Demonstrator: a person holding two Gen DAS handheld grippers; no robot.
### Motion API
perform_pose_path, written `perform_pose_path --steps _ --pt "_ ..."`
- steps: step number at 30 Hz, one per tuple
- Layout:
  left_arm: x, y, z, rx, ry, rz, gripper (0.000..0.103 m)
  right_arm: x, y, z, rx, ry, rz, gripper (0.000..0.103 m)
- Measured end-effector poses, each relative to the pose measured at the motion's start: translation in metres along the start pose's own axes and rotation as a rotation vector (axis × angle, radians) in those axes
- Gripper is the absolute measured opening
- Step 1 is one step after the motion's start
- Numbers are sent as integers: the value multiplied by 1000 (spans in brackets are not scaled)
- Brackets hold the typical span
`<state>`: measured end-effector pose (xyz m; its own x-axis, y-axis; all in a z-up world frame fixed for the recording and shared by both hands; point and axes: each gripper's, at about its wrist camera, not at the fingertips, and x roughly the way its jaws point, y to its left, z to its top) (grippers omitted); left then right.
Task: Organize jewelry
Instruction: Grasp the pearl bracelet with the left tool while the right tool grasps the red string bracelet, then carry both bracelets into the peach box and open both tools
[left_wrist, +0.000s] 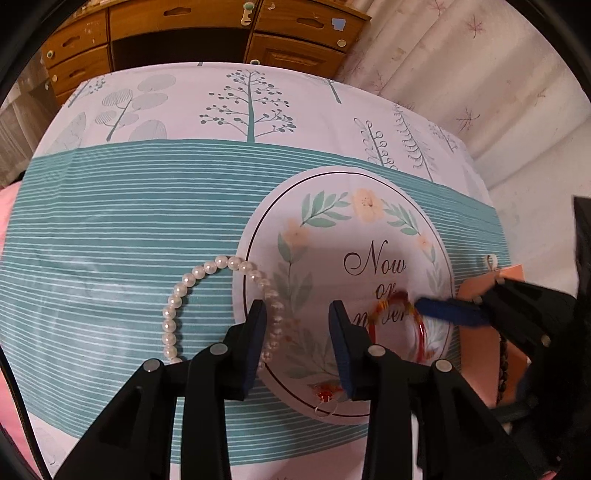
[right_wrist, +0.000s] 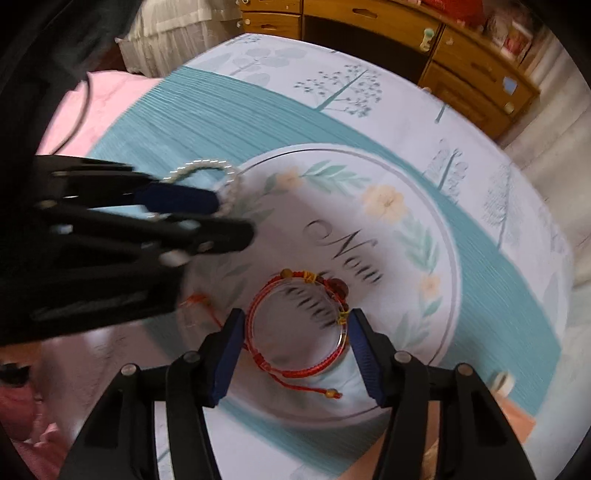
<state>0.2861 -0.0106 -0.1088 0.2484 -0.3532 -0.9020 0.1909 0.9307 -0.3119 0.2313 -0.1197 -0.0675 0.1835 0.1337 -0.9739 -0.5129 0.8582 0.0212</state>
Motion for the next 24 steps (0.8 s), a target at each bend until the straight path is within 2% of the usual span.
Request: perform_pose_path --steps 2,6,9,17,24 --pt "0 -4 -1 13 -15 32 29 -3 6 -6 -23 -1 4 57" --pt "0 -7 -5 37 -36 114 12 -10 14 -13 -38 -11 16 57" --pt "-1 -3 -6 43 -47 124 7 -20 16 -17 -36 -36 29 57" --pt "-9 7 -10 11 -39 88 5 -59 23 -31 -47 -131 50 57" --pt "-47 -5 -16 42 -110 66 5 -105 24 -51 -34 -262 45 57"
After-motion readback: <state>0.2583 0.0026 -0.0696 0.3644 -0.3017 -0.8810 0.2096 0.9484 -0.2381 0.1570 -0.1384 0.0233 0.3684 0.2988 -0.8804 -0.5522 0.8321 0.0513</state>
